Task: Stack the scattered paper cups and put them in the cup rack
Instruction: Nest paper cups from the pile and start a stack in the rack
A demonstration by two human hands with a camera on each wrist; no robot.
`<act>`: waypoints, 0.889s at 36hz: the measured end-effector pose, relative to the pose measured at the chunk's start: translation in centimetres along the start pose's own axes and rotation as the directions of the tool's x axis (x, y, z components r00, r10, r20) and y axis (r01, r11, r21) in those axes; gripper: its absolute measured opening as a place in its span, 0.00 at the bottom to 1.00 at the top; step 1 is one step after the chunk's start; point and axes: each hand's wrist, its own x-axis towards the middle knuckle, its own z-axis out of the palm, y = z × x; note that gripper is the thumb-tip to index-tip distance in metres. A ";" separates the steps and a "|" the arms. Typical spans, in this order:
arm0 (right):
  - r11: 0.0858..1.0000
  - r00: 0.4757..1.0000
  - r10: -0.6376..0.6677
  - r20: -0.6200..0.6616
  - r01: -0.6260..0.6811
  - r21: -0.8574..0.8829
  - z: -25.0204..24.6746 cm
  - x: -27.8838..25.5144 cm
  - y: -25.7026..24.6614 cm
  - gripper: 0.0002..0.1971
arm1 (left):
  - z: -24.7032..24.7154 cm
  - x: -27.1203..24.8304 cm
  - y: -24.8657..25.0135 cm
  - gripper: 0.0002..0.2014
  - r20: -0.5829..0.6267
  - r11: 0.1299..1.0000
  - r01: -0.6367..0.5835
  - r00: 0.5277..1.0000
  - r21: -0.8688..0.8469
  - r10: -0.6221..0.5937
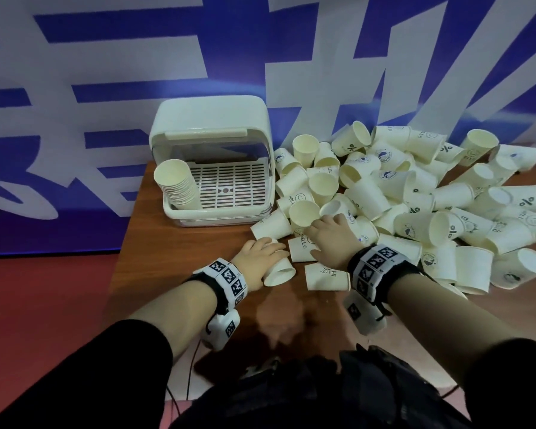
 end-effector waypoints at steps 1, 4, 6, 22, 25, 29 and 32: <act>1.000 1.000 0.012 -0.027 -0.011 0.026 -0.1 0.1 0.0 0.20 | 0.1 0.0 0.0 0.41 -0.014 1.000 -0.001 1.000 0.009 0.002; 0.996 0.995 0.063 -0.076 -0.058 0.067 -0.6 0.5 -0.2 0.18 | 0.2 0.0 -0.1 0.39 -0.046 0.999 -0.017 0.999 0.032 0.019; 0.994 0.993 0.094 -0.067 -0.090 0.059 -0.9 0.9 -0.3 0.17 | 0.1 0.0 -0.2 0.38 -0.052 0.998 -0.029 0.998 0.048 0.031; 0.922 0.879 0.357 -0.315 -0.279 0.268 -0.8 1.5 -0.3 0.22 | -0.4 -1.3 -2.9 0.38 -0.165 0.968 -0.046 0.986 -0.248 0.004; 0.854 0.823 0.492 -0.284 -0.391 0.345 -0.6 0.4 0.1 0.37 | -1.0 -1.3 -3.2 0.39 -0.197 0.948 -0.038 0.980 -0.315 -0.026; 0.776 0.799 0.594 -0.096 -0.537 0.331 -0.3 -0.9 0.8 0.47 | -1.6 -1.0 -3.2 0.40 -0.251 0.924 -0.031 0.965 -0.380 -0.070; 0.740 0.771 0.635 -0.039 -0.594 0.315 0.5 -1.6 1.1 0.44 | -1.6 -0.9 -3.1 0.40 -0.277 0.917 -0.039 0.958 -0.396 -0.079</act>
